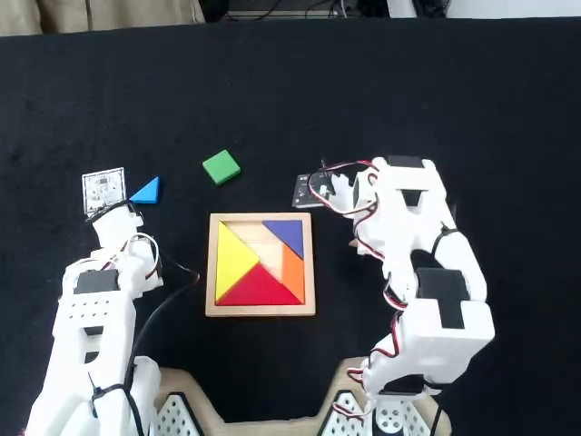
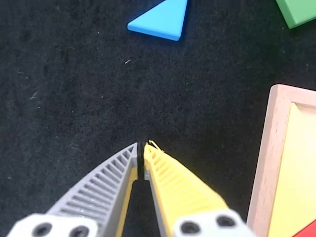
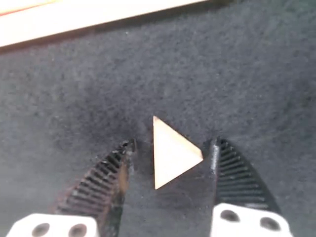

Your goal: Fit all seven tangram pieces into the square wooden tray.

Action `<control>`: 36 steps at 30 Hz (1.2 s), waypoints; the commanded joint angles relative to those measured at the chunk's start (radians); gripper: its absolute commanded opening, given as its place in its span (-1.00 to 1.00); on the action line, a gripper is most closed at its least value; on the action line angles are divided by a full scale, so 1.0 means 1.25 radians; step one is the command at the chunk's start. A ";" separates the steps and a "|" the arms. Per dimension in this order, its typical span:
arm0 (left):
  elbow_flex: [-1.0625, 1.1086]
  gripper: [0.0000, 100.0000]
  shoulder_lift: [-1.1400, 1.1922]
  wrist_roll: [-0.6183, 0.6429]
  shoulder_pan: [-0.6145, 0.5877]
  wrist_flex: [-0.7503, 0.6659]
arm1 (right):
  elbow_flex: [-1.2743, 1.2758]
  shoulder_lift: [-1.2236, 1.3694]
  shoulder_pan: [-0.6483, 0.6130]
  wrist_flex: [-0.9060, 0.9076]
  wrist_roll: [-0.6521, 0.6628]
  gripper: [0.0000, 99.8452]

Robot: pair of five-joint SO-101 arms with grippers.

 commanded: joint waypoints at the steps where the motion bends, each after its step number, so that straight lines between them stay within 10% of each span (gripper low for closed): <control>1: -0.007 -0.93 -0.011 0.000 0.008 -0.009 | 0.014 -0.007 0.050 -0.056 -0.055 -0.50; 36: -0.007 -0.93 -0.015 0.000 0.008 -0.006 | 0.112 -0.133 0.016 -0.108 -0.059 -0.50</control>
